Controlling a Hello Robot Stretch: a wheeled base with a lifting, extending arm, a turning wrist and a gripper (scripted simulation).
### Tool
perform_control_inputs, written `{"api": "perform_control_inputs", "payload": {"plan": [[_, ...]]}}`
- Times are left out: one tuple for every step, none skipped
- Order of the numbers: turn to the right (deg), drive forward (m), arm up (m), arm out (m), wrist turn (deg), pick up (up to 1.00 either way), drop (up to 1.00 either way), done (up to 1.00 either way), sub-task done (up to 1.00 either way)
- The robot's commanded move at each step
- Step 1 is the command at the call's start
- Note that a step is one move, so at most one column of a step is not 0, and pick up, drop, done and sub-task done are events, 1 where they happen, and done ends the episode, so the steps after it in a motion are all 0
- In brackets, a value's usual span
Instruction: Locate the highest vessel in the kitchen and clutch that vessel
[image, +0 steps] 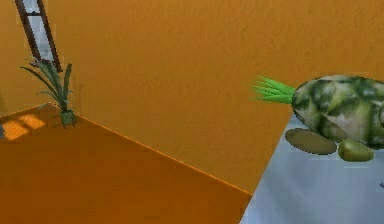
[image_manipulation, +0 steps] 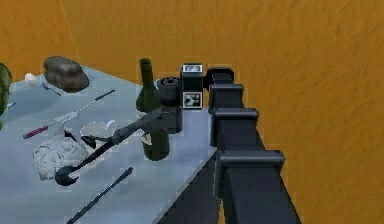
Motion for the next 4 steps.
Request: {"api": "perform_control_inputs", "payload": {"plan": [[0.0, 0.0, 0.0, 0.0, 45.0, 0.0, 0.0, 0.0, 0.0], [0.0, 0.0, 0.0, 0.0, 15.0, 0.0, 0.0, 0.0, 0.0], [0.0, 0.0, 0.0, 0.0, 0.0, 1.0, 0.0, 0.0, 0.0], [0.0, 0.0, 0.0, 0.0, 0.0, 0.0, 0.0, 1.0, 0.0]]}}
